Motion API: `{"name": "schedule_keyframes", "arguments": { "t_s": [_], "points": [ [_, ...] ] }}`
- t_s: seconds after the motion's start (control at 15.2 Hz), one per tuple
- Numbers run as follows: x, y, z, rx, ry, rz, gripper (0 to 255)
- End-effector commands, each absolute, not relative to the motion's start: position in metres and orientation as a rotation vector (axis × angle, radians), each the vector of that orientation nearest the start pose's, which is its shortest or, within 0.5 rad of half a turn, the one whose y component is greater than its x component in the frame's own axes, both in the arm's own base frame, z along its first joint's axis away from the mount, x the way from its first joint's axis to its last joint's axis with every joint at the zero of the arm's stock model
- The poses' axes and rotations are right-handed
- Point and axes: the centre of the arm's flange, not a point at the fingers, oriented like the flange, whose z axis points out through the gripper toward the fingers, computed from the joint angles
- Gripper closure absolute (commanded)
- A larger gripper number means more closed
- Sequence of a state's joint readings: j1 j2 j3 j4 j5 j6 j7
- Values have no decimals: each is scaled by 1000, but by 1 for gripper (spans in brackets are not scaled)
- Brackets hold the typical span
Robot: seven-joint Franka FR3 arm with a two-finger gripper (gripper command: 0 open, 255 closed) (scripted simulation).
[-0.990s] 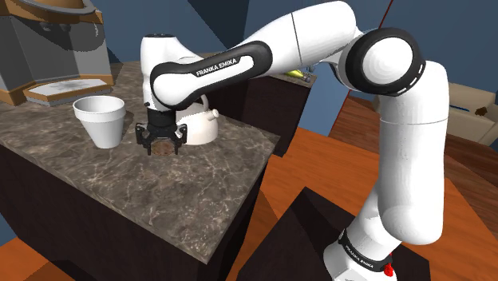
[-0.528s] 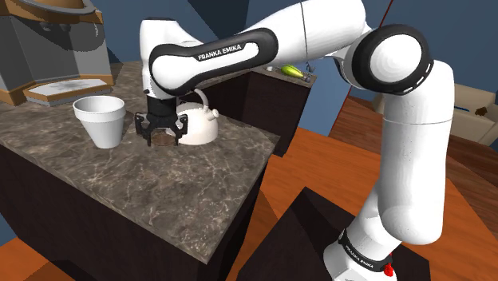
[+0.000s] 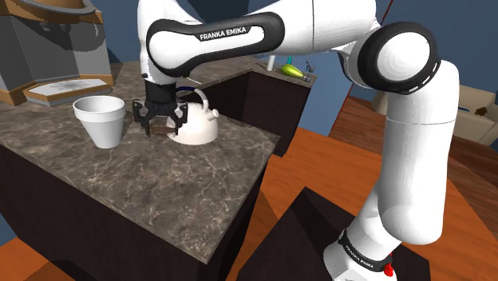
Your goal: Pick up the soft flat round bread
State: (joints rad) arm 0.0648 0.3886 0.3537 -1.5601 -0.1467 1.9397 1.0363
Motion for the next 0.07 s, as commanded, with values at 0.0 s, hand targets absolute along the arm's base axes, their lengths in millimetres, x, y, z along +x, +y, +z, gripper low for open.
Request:
{"name": "schedule_keyframes", "arguments": {
  "t_s": [0.0],
  "points": [
    [626,235,438,-2999,913,-24,255]
  ]
}}
